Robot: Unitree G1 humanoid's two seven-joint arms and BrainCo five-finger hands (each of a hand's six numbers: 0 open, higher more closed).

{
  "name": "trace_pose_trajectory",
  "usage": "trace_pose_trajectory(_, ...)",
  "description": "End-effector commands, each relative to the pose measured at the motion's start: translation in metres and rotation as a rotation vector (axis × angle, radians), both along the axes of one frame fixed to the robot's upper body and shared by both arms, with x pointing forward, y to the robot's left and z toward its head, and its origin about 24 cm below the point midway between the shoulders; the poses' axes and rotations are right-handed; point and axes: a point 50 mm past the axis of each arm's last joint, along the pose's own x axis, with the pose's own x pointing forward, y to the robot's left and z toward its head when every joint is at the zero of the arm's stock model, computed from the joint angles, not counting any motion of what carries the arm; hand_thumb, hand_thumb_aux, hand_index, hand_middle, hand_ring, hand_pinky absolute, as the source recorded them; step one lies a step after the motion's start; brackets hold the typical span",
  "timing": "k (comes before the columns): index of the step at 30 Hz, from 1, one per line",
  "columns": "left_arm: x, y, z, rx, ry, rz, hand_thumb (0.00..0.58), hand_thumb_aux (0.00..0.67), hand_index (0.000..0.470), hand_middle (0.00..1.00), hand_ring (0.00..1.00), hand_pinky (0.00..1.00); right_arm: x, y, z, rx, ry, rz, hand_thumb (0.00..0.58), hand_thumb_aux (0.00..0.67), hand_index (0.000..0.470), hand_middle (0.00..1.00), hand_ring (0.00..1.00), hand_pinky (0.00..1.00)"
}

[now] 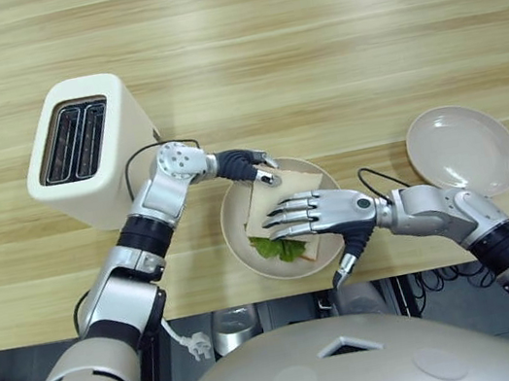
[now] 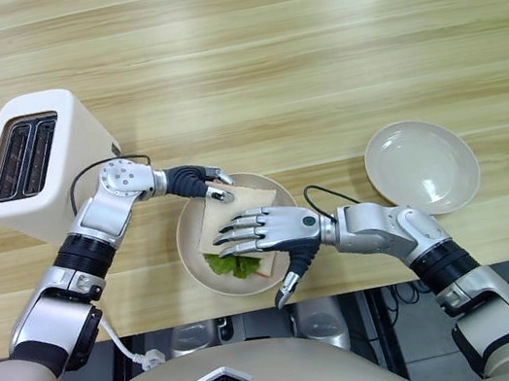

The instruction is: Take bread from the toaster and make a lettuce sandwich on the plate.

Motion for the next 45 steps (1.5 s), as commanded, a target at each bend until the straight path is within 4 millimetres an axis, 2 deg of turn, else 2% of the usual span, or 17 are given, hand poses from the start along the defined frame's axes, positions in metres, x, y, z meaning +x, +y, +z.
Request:
trace_pose_trajectory(1, 0.008, -0.007, 0.010, 0.000, -0.128, 0.004, 0.000, 0.000, 0.000, 0.00, 0.00, 0.00, -0.001, -0.004, -0.012, -0.065, 0.067, -0.038, 0.000, 0.000, 0.000, 0.00, 0.00, 0.00)
trace_pose_trajectory(6, 0.029, 0.003, 0.041, 0.027, -0.407, 0.092, 0.000, 0.000, 0.000, 0.00, 0.00, 0.00, -0.003, -0.004, -0.013, -0.070, 0.085, -0.045, 0.000, 0.000, 0.000, 0.00, 0.00, 0.00)
trace_pose_trajectory(10, 0.045, 0.013, 0.076, 0.025, -0.652, 0.212, 0.000, 0.000, 0.000, 0.00, 0.00, 0.00, -0.002, -0.002, -0.013, -0.070, 0.085, -0.051, 0.000, 0.000, 0.000, 0.00, 0.00, 0.00)
trace_pose_trajectory(13, 0.054, 0.023, 0.091, 0.083, -0.848, 0.325, 0.000, 0.000, 0.000, 0.00, 0.00, 0.00, 0.002, -0.002, -0.013, -0.075, 0.067, -0.066, 0.000, 0.000, 0.000, 0.00, 0.00, 0.00)
trace_pose_trajectory(16, 0.053, 0.030, 0.095, 0.070, -0.938, 0.406, 0.000, 0.000, 0.000, 0.00, 0.00, 0.00, 0.007, -0.003, -0.011, -0.060, 0.039, -0.093, 0.000, 0.000, 0.000, 0.00, 0.00, 0.00)
trace_pose_trajectory(22, 0.037, 0.035, 0.086, -0.013, -0.925, 0.476, 0.000, 0.000, 0.000, 0.00, 0.00, 0.00, 0.013, 0.000, -0.001, 0.008, -0.011, -0.113, 0.000, 0.000, 0.000, 0.00, 0.00, 0.00)
trace_pose_trajectory(29, 0.020, 0.042, 0.075, -0.088, -0.847, 0.536, 0.000, 0.000, 0.000, 0.00, 0.00, 0.00, 0.019, 0.006, 0.037, 0.309, -0.203, -0.137, 0.000, 0.000, 0.000, 0.00, 0.00, 0.00)
trace_pose_trajectory(34, 0.007, 0.042, 0.070, -0.135, -0.803, 0.552, 0.000, 0.000, 0.000, 0.00, 0.00, 0.00, 0.017, 0.005, 0.054, 0.424, -0.313, -0.138, 0.000, 0.000, 0.000, 0.00, 0.00, 0.00)
trace_pose_trajectory(37, 0.001, 0.044, 0.069, -0.153, -0.786, 0.569, 0.000, 0.000, 0.000, 0.00, 0.00, 0.00, 0.017, 0.003, 0.056, 0.440, -0.353, -0.154, 0.000, 0.000, 0.000, 0.00, 0.00, 0.00)
trace_pose_trajectory(42, -0.014, 0.055, 0.068, -0.185, -0.773, 0.620, 0.000, 0.000, 0.000, 0.00, 0.00, 0.00, 0.020, -0.008, 0.040, 0.269, -0.428, -0.167, 0.000, 0.000, 0.000, 0.00, 0.00, 0.00)
trace_pose_trajectory(45, -0.025, 0.065, 0.073, -0.211, -0.785, 0.673, 0.000, 0.000, 0.000, 0.00, 0.00, 0.00, 0.020, -0.013, 0.036, 0.247, -0.462, -0.180, 0.000, 0.000, 0.000, 0.00, 0.00, 0.00)
